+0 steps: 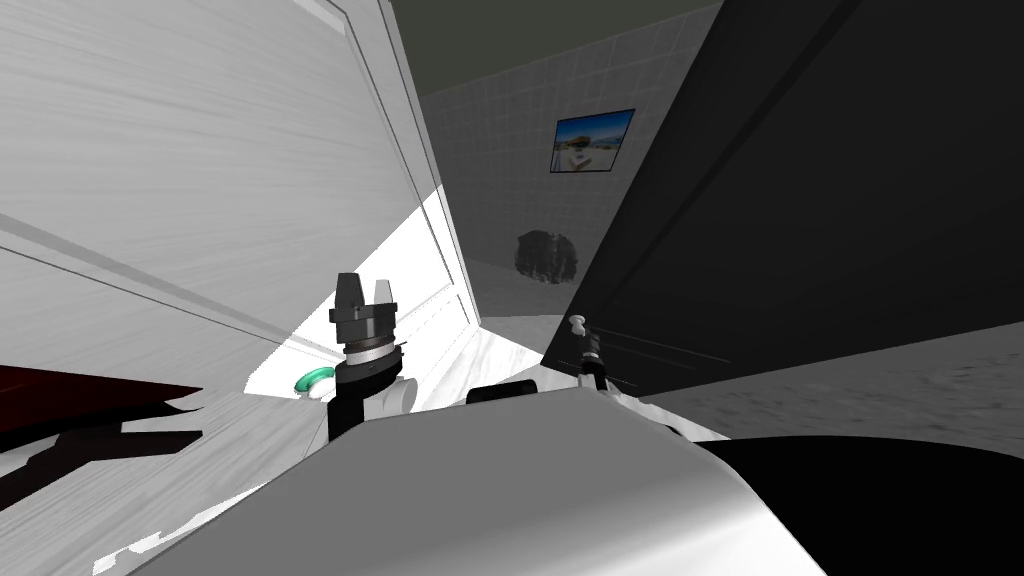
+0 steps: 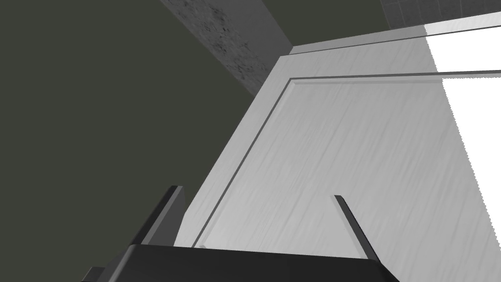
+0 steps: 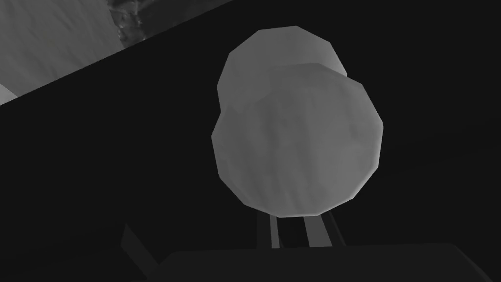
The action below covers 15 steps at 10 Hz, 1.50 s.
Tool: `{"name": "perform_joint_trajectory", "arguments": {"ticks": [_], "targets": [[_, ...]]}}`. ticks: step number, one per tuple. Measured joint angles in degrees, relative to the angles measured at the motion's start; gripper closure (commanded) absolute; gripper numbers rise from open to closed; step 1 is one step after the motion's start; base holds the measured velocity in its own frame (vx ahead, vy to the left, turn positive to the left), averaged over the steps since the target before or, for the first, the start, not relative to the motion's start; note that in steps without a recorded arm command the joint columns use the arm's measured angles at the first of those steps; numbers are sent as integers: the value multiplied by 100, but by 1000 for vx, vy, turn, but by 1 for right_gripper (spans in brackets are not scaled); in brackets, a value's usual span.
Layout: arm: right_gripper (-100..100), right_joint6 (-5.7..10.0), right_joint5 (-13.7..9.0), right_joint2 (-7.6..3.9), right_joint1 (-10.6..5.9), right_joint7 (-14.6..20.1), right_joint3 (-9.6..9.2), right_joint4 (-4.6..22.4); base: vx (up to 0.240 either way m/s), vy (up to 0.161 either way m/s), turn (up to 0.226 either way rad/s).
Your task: Pull the door open
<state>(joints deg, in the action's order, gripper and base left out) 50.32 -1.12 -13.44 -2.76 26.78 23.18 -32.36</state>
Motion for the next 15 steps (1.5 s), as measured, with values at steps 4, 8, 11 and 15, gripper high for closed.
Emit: {"name": "perform_joint_trajectory", "arguments": {"ticks": [4, 8, 11, 15], "targets": [[-100, -54, -121, 48, -5, 439, 12, 2, -51, -9, 18], [-100, -95, -285, 185, -106, 973, -27, -36, -83, 6, 41], [-100, -79, -428, 284, -202, 1407, -41, -14, -66, 3, 22], [-100, -120, -626, 413, -305, 2013, -64, -33, -75, -7, 32]]}}
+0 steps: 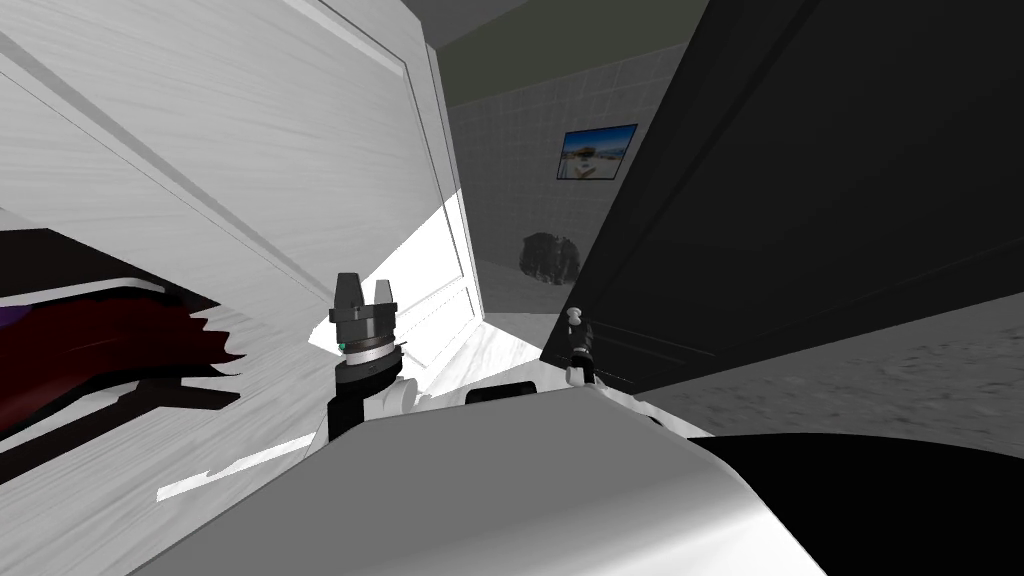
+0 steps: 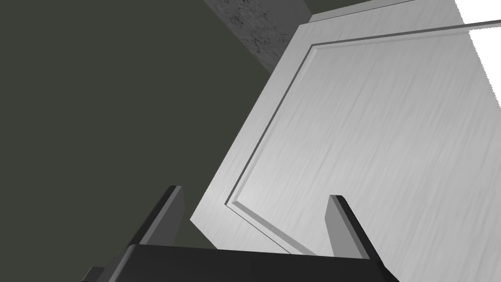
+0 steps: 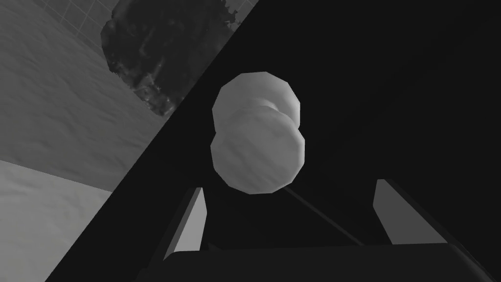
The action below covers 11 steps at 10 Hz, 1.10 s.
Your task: Pull the door open
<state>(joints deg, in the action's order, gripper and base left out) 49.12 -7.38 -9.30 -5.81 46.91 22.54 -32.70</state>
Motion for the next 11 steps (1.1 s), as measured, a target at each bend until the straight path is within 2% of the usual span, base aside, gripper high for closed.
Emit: {"name": "perform_joint_trajectory", "arguments": {"ticks": [2, 3, 5, 8, 11], "targets": [[-100, 73, -114, 46, -144, 326, -7, 171, -67, -7, 30], [-100, 26, -143, 94, -110, 441, -12, 57, -58, -9, 25], [-100, 9, -255, 165, -187, 755, -24, 82, -64, -2, 32], [-100, -54, -392, 289, -212, 1190, -41, -35, -70, -8, 27], [-100, -35, -529, 363, -340, 1618, -53, 60, -65, -4, 25]]}}
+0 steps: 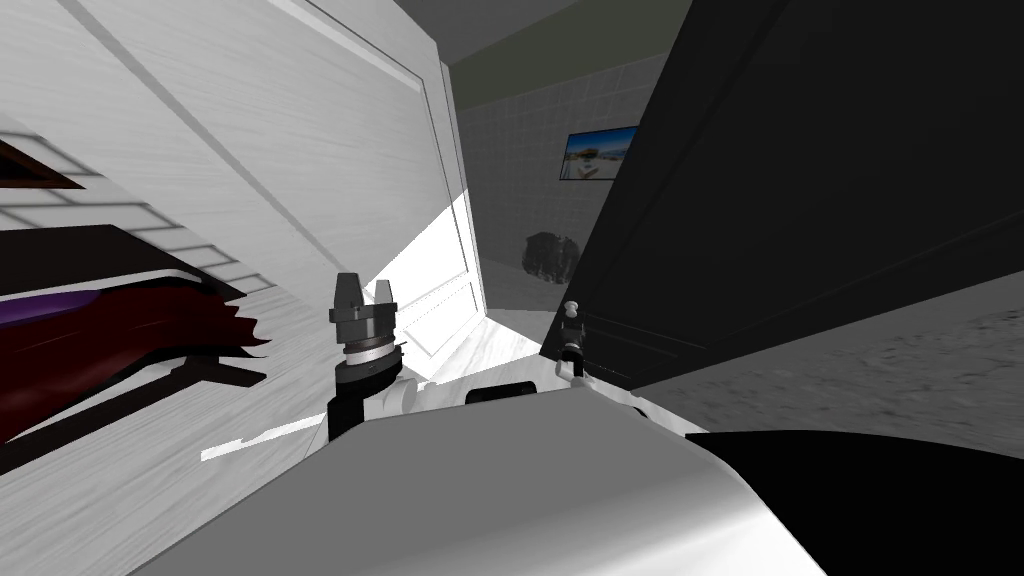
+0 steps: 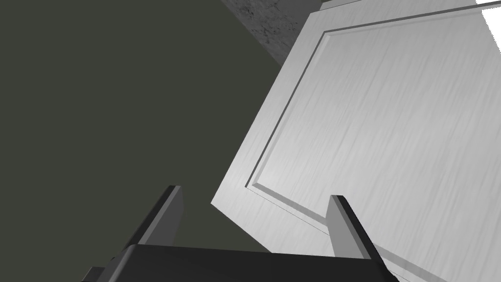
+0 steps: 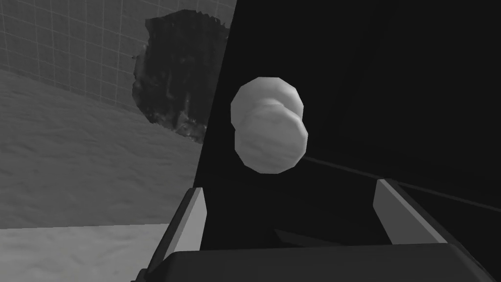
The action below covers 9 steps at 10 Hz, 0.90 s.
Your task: Pull the door open
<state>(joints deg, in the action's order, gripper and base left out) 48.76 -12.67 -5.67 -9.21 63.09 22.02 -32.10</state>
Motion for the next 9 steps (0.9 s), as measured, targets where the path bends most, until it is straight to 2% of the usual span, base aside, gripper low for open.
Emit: {"name": "perform_joint_trajectory", "arguments": {"ticks": [3, 4, 6, 9], "targets": [[-100, -17, -125, 69, -78, 413, -14, 13, -73, -8, 32], [-100, -77, -178, 138, -65, 563, -19, -101, -81, -21, 24], [-100, 2, -279, 172, -201, 896, -29, 90, -80, 0, 28], [-100, -18, -397, 274, -258, 1260, -41, 63, -49, 1, 15]]}}
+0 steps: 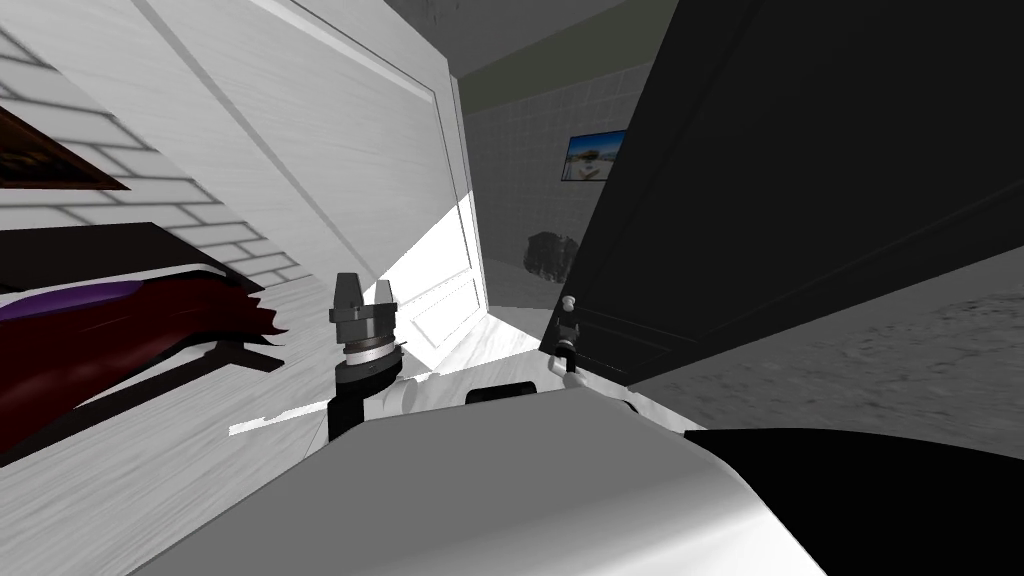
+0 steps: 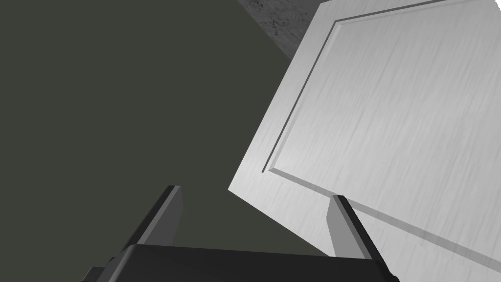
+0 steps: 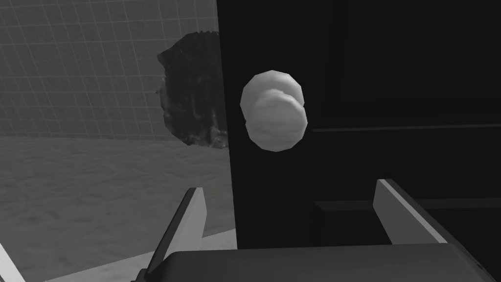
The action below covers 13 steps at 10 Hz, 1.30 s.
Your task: Pull the door open
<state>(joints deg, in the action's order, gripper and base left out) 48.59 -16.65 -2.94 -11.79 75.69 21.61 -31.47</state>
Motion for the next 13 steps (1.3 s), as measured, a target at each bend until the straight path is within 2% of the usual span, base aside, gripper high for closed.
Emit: {"name": "perform_joint_trajectory", "arguments": {"ticks": [1, 2, 3, 4, 5, 6, 7, 9, 10, 11, 12, 13], "targets": [[-100, -6, -4, 5, 0, 26, -1, -5, 109, 2, 47], [-100, -36, -1, -88, 77, 105, -3, -51, 165, 4, 54], [-100, -15, 1, -195, 92, 221, -7, 29, 170, -9, 58], [-100, -26, 5, -237, 174, 297, -6, -39, 177, -4, 42], [-100, 77, 6, -405, 107, 446, -12, 236, 136, -16, 16], [-100, 120, 7, -456, 119, 527, -12, 275, 51, -15, 7], [-100, 41, 8, -429, 207, 518, -10, 89, 87, 1, 59], [-100, -41, 16, -567, 384, 675, -16, -42, 140, -9, 47], [-100, -88, 13, -678, 421, 778, -12, -62, 118, -14, 14], [-100, -55, 16, -735, 413, 853, -16, 27, 136, -6, 52], [-100, 86, 24, -860, 357, 979, -28, 302, 112, -13, 21], [-100, 131, 26, -906, 366, 1051, -29, 339, 39, -6, -4]]}}
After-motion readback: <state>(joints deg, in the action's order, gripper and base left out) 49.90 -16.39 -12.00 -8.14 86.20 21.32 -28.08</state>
